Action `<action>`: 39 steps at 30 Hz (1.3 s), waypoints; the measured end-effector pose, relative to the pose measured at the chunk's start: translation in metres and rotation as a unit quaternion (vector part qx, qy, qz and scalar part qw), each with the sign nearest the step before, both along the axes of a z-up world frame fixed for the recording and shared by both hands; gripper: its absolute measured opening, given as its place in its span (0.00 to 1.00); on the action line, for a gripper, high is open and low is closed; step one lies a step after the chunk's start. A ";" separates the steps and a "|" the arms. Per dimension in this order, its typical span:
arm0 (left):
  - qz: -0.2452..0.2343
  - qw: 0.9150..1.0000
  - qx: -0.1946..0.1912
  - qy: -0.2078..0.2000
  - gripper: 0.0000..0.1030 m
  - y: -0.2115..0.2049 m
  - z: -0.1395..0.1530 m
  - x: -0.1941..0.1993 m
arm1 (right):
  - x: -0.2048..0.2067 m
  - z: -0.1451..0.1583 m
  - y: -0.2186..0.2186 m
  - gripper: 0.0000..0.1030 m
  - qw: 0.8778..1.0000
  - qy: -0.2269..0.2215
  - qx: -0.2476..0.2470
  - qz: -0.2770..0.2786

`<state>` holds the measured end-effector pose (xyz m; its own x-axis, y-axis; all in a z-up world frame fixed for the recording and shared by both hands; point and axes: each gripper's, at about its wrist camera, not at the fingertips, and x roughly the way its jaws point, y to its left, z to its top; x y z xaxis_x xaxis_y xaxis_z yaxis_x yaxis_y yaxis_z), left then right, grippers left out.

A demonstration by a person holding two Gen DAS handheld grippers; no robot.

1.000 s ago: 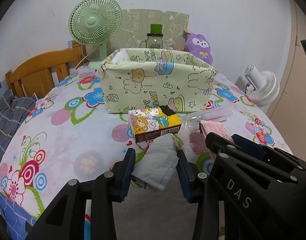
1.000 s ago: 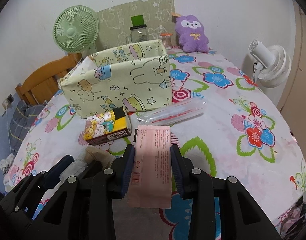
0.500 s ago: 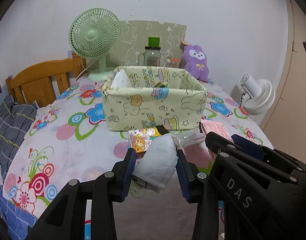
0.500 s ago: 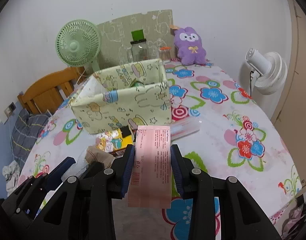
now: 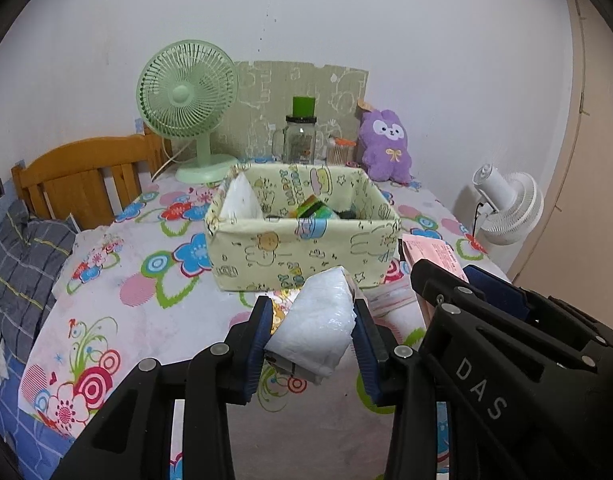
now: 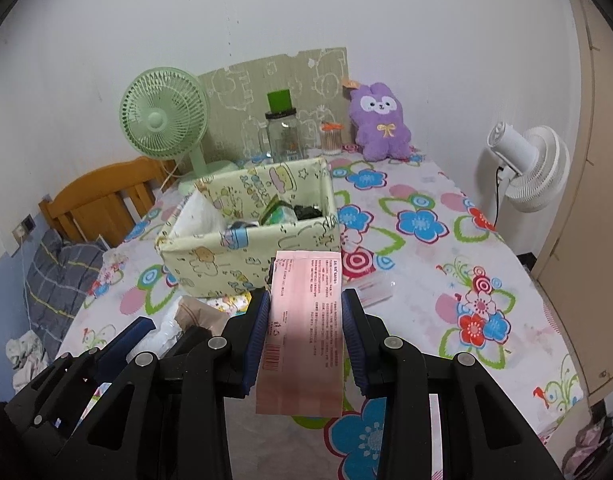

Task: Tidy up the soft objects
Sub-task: 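Carry the white cloth with the left gripper while the right gripper carries the pink packet over the box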

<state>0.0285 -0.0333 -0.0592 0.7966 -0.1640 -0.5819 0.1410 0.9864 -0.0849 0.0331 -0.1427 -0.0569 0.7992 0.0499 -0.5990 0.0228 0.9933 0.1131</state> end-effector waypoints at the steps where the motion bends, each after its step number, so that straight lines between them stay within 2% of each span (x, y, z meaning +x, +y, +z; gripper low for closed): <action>1: 0.001 1.000 0.001 -0.004 0.39 0.000 0.003 -0.001 | -0.001 0.002 0.001 0.38 1.000 -0.003 0.000 0.001; 18: -0.002 1.000 0.006 -0.030 0.39 -0.003 0.039 0.007 | 0.003 0.043 0.004 0.39 0.999 -0.037 -0.001 0.011; 39: -0.002 0.999 0.015 -0.042 0.39 -0.006 0.059 0.050 | 0.049 0.063 0.001 0.39 0.999 -0.048 0.008 0.016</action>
<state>0.0785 -0.0395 0.0002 0.8416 -0.1520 -0.5182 0.1513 0.9875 -0.0439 0.0825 -0.1415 0.0059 0.8509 0.0850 -0.5184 -0.0210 0.9915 0.1281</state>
